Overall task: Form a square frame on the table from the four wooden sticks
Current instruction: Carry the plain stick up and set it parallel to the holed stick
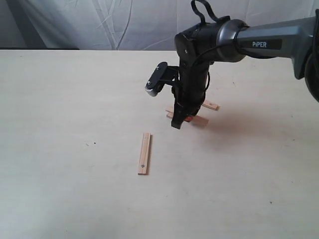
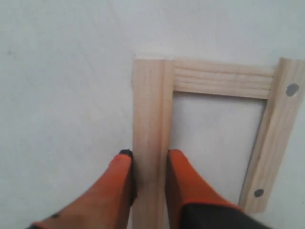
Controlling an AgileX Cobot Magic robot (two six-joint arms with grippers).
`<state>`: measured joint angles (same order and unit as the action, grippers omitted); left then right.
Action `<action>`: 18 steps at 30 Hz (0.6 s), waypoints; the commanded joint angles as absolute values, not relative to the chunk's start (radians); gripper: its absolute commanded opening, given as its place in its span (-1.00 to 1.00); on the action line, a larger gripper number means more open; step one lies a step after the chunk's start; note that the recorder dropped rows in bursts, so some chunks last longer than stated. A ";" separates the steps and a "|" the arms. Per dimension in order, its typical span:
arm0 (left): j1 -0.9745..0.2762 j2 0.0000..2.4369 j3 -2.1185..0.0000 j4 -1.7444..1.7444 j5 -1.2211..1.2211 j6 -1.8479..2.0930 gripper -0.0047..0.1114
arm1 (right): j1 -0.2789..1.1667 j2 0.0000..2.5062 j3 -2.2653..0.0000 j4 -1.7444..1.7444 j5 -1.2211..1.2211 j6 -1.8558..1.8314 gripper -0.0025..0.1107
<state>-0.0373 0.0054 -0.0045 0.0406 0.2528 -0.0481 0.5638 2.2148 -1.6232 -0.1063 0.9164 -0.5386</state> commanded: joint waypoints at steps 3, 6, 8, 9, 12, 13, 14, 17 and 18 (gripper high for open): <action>-0.041 0.000 0.000 0.042 0.240 -0.048 -0.92 | 0.558 2.243 -1.630 -0.143 0.876 -0.545 -0.97; -0.041 0.000 0.000 0.042 0.240 -0.048 -0.92 | 0.558 2.244 -1.630 -0.141 0.880 -0.519 -0.97; -0.041 0.000 0.000 0.042 0.240 -0.048 -0.92 | 0.558 2.244 -1.630 -0.141 0.880 -0.509 -0.97; -0.041 0.000 0.000 0.042 0.240 -0.048 -0.92 | 0.558 2.244 -1.630 -0.141 0.880 -0.493 -0.97; -0.041 0.000 0.000 0.042 0.240 -0.048 -0.92 | 0.558 2.244 -1.630 -0.141 0.880 -0.471 -0.91; -0.041 0.000 0.000 0.042 0.240 -0.048 -0.92 | 0.558 2.244 -1.630 -0.141 0.880 -0.471 -0.81; -0.041 0.000 0.000 0.042 0.240 -0.048 -0.92 | 0.558 2.244 -1.630 -0.139 0.883 -0.471 -0.69; -0.041 0.000 0.000 0.042 0.240 -0.048 -0.92 | 0.558 2.244 -1.630 -0.139 0.887 -0.470 -0.36; -0.041 0.000 0.000 0.042 0.240 -0.048 -0.92 | 0.558 2.242 -1.630 -0.135 0.887 -0.465 -0.28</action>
<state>-0.0373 0.0054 -0.0045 0.0406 0.2528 -0.0481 0.5638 2.2458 -1.6254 -0.1329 0.8864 -0.4734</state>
